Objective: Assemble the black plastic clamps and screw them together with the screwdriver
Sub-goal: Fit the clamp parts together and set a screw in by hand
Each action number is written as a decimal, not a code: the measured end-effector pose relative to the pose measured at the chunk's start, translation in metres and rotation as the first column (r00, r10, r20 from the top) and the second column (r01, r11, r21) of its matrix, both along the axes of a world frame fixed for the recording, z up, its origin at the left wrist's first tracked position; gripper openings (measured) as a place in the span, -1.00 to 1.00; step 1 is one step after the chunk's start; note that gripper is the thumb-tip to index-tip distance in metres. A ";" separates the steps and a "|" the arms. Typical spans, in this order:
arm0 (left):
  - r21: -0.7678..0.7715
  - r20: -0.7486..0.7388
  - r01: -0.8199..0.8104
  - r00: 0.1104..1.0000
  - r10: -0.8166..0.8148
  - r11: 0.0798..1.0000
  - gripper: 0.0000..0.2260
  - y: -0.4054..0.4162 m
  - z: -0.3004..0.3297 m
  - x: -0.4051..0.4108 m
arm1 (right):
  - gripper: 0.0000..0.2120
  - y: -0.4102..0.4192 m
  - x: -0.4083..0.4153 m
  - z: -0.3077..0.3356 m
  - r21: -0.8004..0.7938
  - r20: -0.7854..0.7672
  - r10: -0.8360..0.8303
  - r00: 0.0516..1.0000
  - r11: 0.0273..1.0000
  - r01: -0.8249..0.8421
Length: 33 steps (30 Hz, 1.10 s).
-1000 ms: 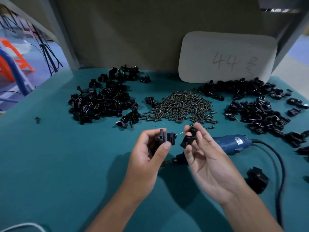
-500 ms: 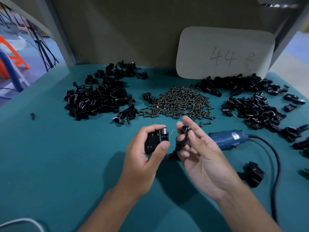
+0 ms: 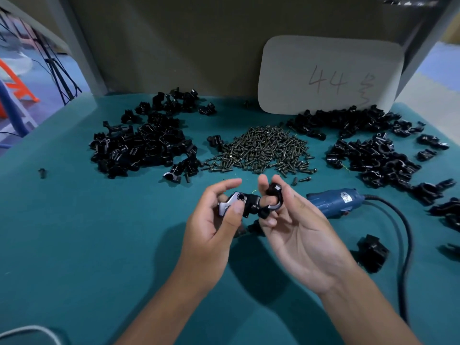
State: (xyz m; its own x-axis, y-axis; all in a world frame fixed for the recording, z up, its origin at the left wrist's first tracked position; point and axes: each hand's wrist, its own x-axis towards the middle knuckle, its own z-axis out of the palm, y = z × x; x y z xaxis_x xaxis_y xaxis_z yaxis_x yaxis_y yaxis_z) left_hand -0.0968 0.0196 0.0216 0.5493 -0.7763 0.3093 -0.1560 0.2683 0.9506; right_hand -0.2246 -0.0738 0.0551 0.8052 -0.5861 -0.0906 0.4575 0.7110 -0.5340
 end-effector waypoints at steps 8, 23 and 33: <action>0.003 -0.009 0.172 0.985 -0.171 0.985 -0.77 0.001 0.002 -0.009 | -0.63 -0.003 -0.002 0.007 -0.057 -0.004 -0.007 1.000 0.998 0.007; 0.002 -0.075 0.086 0.994 -0.085 0.996 -0.78 -0.001 0.002 -0.006 | -0.59 -0.005 -0.002 0.002 -0.441 -0.156 -0.099 0.983 0.897 0.021; -0.013 -0.067 0.034 0.997 -0.034 0.999 -0.79 -0.002 0.005 -0.007 | -0.67 0.006 0.003 -0.002 -0.694 -0.101 -0.306 0.947 0.704 0.154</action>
